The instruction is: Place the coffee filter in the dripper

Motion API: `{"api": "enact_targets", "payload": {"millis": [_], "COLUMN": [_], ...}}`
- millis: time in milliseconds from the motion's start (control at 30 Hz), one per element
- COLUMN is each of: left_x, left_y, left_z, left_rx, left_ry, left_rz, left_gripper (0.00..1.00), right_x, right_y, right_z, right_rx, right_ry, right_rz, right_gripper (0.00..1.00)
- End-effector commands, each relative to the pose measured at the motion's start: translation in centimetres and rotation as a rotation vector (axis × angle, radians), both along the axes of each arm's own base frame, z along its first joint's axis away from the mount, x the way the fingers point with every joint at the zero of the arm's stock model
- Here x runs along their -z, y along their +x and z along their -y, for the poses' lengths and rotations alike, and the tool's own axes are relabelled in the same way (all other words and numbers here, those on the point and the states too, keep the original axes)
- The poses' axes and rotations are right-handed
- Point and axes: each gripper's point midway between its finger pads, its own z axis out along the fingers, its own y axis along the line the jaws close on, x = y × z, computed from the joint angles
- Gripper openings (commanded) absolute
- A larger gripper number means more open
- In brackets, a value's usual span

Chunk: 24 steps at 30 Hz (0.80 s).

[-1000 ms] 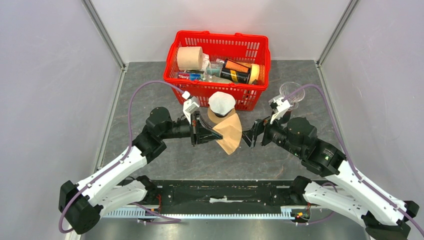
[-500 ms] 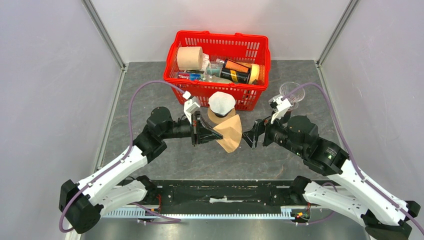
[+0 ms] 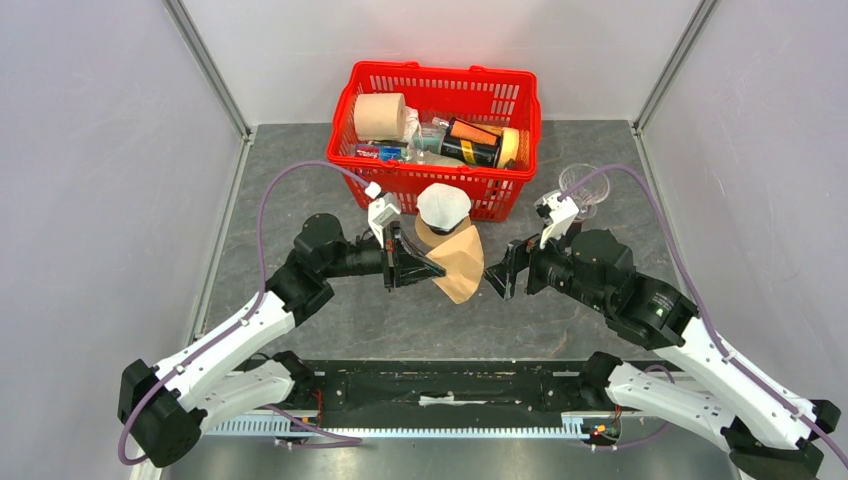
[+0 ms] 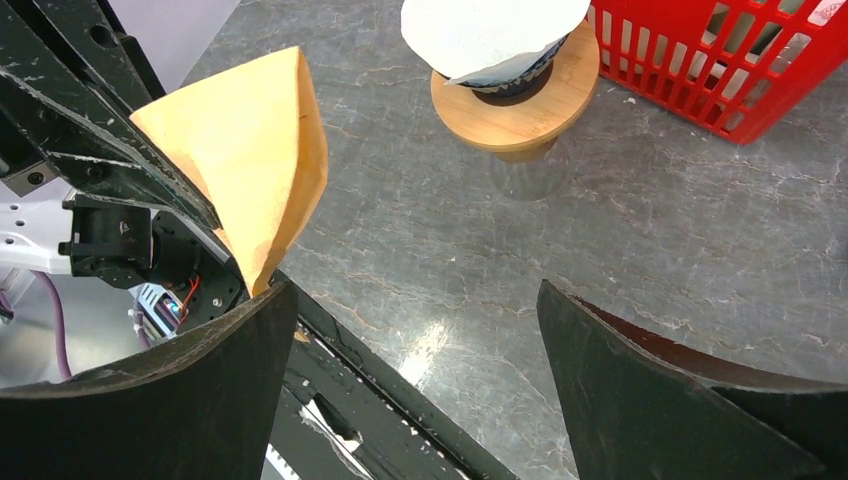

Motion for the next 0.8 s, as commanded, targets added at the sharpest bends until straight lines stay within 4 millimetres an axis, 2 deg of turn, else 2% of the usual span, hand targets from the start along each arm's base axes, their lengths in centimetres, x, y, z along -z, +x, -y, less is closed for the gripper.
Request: {"api": "enact_targets", "payload": {"millis": [0, 767], "left_x": [-0.6, -0.3], "left_y": [0.5, 0.6], "left_z": [0.0, 0.0], "left_rx": [-0.014, -0.011], "left_ry": [0.002, 0.014], "left_rz": [0.054, 0.056], "left_gripper": [0.02, 0.02], "right_x": [-2.3, -3.0], "right_y": [-0.3, 0.0], "right_z": [-0.1, -0.6], "right_rx": [-0.031, -0.037], "right_ry": [0.028, 0.033], "right_rz": [0.048, 0.056], "right_gripper": [0.97, 0.97]}}
